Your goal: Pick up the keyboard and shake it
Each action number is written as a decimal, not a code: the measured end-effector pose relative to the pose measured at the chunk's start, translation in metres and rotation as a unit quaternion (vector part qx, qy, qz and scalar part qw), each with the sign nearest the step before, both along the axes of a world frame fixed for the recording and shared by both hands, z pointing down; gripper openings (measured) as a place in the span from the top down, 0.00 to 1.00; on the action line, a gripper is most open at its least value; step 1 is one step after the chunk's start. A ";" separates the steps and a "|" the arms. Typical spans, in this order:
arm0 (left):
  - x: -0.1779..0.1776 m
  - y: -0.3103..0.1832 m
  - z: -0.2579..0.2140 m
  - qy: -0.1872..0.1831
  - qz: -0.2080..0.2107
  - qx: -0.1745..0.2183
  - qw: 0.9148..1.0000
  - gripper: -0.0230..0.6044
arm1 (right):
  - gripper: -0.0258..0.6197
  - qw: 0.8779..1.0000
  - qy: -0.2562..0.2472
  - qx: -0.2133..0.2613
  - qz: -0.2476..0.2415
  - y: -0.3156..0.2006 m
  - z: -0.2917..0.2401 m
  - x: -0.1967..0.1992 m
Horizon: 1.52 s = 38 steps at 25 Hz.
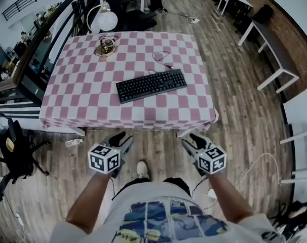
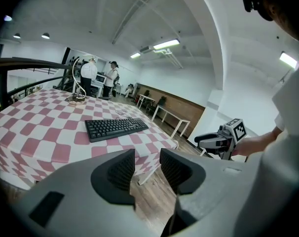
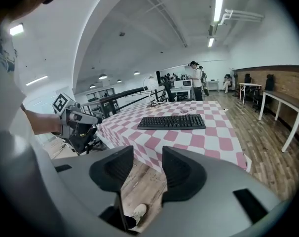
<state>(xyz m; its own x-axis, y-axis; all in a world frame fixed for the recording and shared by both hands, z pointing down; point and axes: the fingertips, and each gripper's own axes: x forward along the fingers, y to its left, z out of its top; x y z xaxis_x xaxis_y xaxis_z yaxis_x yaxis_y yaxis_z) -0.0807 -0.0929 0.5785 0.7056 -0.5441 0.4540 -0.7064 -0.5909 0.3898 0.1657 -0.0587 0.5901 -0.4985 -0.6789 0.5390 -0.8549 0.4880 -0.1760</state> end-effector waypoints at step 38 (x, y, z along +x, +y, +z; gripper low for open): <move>-0.042 -0.296 0.164 -0.094 -0.200 -0.200 0.955 0.56 | 0.45 0.979 0.005 -0.179 -0.094 -0.442 0.163 0.100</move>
<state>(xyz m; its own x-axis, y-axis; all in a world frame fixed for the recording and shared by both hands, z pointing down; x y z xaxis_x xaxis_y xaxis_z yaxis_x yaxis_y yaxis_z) -0.1227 -0.3893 0.7421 0.3637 -0.5098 0.7796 -0.9238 -0.0899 0.3722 0.2657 -0.5005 0.7530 -0.5899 -0.3425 0.7312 -0.7583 0.5462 -0.3559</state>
